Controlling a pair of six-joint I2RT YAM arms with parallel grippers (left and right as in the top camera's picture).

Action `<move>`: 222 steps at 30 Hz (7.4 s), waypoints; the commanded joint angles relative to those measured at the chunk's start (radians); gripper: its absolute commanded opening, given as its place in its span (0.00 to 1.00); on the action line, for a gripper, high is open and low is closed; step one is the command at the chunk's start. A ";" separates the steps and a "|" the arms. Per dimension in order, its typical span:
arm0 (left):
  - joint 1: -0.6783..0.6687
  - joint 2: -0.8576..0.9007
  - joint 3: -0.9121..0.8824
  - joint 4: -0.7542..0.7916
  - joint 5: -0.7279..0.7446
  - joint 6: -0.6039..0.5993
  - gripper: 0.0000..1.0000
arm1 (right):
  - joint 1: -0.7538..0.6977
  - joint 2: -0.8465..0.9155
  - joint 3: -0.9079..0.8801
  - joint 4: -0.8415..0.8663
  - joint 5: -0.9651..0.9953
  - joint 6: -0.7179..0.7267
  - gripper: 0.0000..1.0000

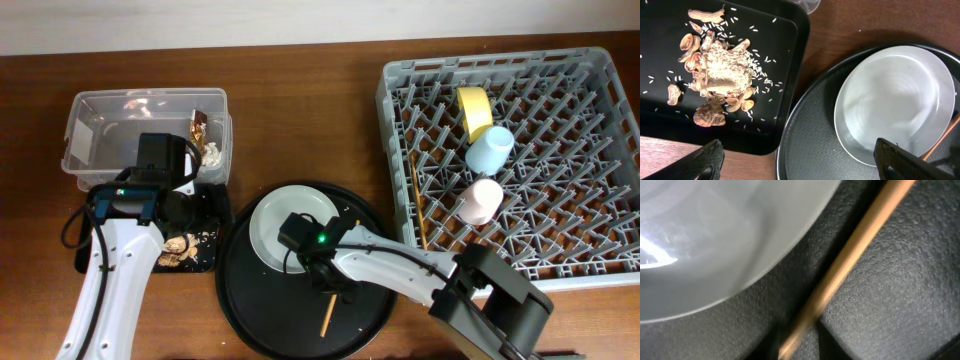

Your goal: Sort waste into correct bins and load items into the dishwasher rack

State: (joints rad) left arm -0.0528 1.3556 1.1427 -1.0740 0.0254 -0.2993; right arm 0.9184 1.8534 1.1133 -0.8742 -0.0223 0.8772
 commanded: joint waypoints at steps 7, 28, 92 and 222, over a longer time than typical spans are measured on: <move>0.003 -0.013 0.005 -0.002 -0.006 -0.003 0.95 | -0.155 -0.149 0.022 -0.063 0.035 -0.145 0.04; 0.003 -0.013 0.005 -0.005 -0.004 -0.003 0.95 | -0.677 -0.279 0.256 -0.267 -0.011 -0.765 0.43; 0.003 -0.013 0.005 -0.028 -0.119 -0.003 0.95 | -0.435 -0.190 0.345 -0.182 0.138 -0.451 0.04; 0.001 -0.917 -0.380 0.043 0.065 0.129 0.99 | -0.813 -1.850 -1.108 0.795 0.016 -0.877 0.99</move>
State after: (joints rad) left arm -0.0528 0.4446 0.7673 -1.0313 0.0792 -0.1787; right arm 0.0994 0.0135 0.0120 -0.0750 -0.0223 -0.0006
